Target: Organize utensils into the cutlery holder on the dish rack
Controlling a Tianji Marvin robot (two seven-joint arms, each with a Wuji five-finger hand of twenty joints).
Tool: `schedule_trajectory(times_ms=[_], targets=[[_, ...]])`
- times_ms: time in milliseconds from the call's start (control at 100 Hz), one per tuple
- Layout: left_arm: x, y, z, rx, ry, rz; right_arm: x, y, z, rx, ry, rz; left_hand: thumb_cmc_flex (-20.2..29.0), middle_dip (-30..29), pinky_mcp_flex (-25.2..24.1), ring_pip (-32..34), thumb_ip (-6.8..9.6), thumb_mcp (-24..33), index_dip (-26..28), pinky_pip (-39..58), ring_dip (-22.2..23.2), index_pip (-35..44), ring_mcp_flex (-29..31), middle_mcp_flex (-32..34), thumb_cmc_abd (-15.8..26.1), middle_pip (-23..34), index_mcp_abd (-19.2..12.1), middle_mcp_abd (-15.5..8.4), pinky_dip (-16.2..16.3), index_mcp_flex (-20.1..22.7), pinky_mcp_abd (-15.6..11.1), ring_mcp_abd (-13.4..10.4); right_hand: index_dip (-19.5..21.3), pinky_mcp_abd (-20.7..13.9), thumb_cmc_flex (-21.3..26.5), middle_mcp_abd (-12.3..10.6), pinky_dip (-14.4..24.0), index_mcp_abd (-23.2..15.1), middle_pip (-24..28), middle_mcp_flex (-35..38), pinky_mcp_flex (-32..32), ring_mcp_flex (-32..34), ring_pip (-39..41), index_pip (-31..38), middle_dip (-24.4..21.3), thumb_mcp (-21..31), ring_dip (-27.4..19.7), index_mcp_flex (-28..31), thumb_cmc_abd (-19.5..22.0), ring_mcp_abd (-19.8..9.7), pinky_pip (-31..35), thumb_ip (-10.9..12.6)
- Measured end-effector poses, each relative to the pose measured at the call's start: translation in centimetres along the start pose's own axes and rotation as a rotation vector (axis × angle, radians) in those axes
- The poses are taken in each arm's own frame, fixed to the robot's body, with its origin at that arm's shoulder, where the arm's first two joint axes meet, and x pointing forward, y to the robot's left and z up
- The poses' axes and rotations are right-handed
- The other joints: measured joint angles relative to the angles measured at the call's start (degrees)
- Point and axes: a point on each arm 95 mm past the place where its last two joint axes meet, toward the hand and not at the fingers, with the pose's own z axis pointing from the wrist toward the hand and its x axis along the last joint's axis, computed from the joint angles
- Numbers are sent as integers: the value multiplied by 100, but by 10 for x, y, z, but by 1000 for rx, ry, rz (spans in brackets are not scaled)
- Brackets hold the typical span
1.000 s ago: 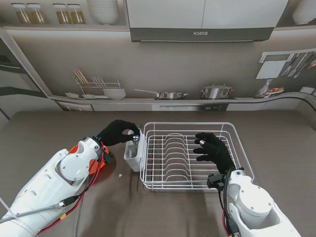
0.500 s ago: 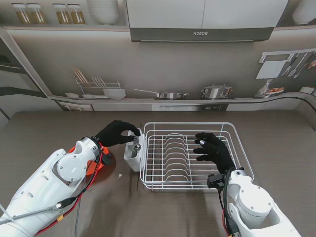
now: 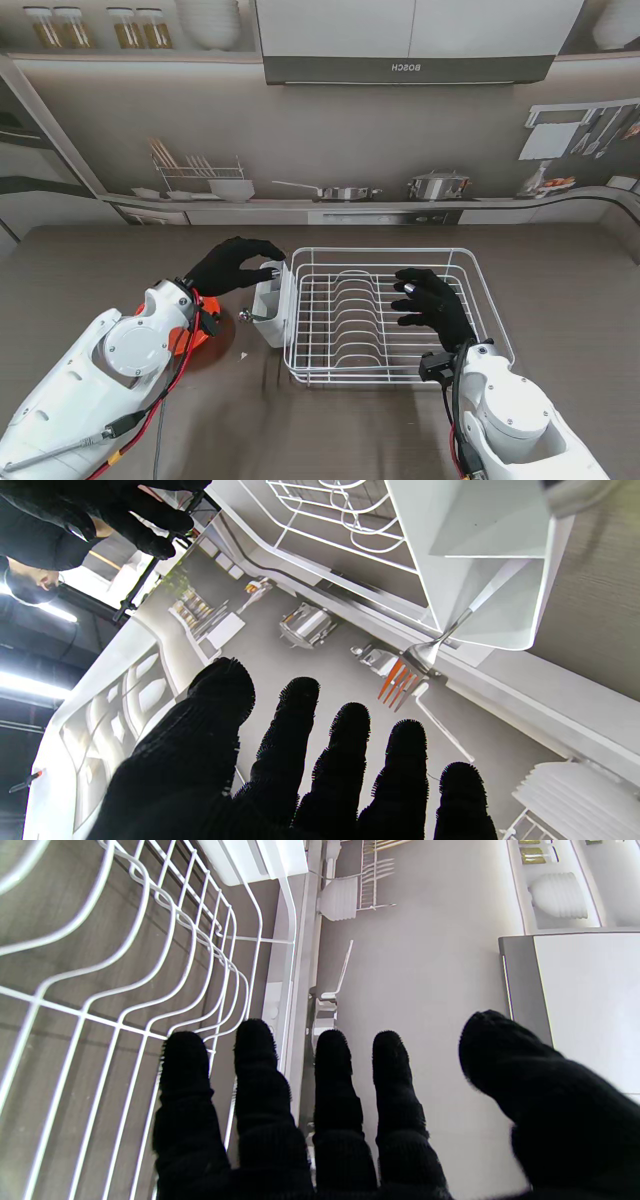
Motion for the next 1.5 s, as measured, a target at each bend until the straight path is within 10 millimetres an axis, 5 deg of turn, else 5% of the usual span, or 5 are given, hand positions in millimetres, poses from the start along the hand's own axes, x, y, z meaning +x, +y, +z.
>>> schedule_trajectory(times_ms=[750, 1500], targets=[[16, 38, -28, 125, 20, -84, 0, -2, -1, 29, 23, -29, -18, -283, 26, -247, 2, -603, -239, -146, -281, -189, -107, -228, 236, -136, 72, -7, 14, -330, 0, -9, 0, 0, 0, -5, 0, 1, 0, 0, -3, 0, 0, 0, 0, -4, 0, 2, -9, 0, 0, 0], [30, 70, -36, 184, 39, -226, 1, -1, -3, 84, 51, -115, -14, -429, 26, -353, 71, -1046, -426, -218, -441, -294, -147, -374, 235, -143, 80, -14, 14, -529, -10, -13, 0, 0, 2, -137, 0, -69, -6, -195, -133, -97, -19, 0, 0, -204, 0, -73, -583, -55, 0, 0]])
